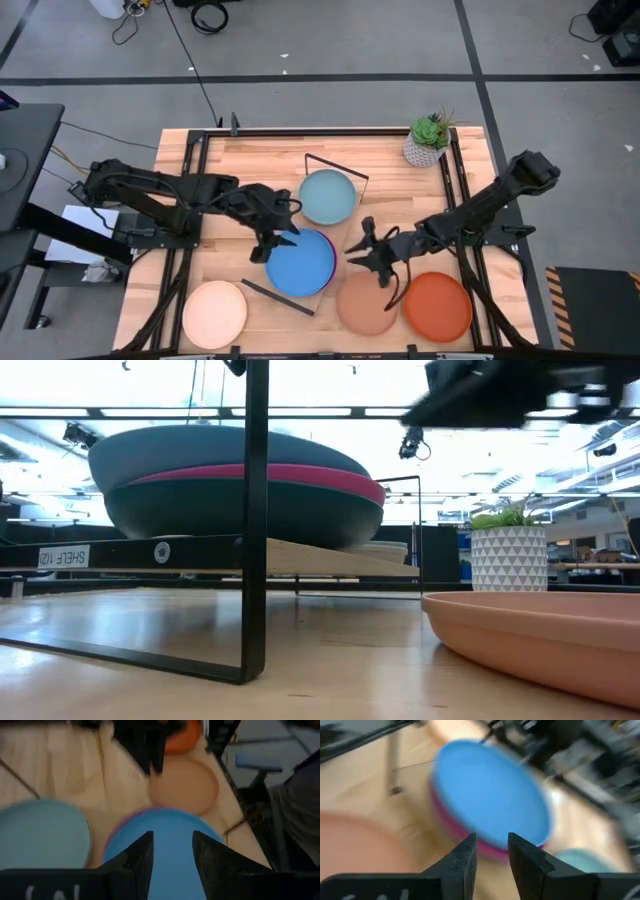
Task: Place and stack plates onto a shelf
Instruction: Stack the blue plate on top of the pink plate
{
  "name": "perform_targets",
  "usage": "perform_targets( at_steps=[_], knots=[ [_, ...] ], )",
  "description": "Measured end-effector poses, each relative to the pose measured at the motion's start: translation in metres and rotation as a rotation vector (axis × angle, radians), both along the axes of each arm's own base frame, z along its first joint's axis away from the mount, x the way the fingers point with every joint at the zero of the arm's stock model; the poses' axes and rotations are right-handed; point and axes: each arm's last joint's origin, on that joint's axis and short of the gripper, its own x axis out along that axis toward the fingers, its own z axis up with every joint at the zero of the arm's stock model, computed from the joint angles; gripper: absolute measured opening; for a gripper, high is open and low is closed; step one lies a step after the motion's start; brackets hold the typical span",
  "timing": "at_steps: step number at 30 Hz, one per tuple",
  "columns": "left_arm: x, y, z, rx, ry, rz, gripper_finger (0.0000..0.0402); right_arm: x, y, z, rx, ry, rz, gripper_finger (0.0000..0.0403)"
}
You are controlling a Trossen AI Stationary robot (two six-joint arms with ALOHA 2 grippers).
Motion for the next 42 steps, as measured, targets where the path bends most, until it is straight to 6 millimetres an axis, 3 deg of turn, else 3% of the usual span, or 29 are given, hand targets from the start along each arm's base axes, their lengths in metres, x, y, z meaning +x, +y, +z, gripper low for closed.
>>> perform_targets(
  at_steps=[6,13,21,24,31,38,42],
  knots=[
    [-0.001,0.003,-0.009,0.052,0.080,0.098,0.0142,-0.009,0.010,-0.017,0.168,0.214,0.105,0.0115],
    [0.007,0.003,-0.017,0.089,0.097,0.132,0.0142,-0.010,0.022,-0.046,0.190,0.366,0.125,0.0103],
    [0.010,0.007,-0.019,0.094,0.091,0.168,0.0142,0.008,0.014,-0.037,-0.030,0.102,0.042,0.0100],
    [0.017,0.013,-0.030,0.084,0.159,0.231,0.0142,0.012,0.008,-0.028,-0.092,0.035,-0.003,0.0100],
    [0.025,0.025,-0.071,0.037,0.450,0.265,0.0142,0.013,-0.005,-0.036,-0.050,0.124,-0.056,0.0100],
    [0.014,0.021,-0.063,-0.139,0.593,0.223,0.0142,0.011,-0.003,-0.039,0.010,0.173,0.001,0.0101],
    [0.006,0.010,-0.063,-0.129,0.664,0.233,0.0142,0.011,-0.003,-0.039,0.012,0.173,-0.004,0.0099]
  ],
)
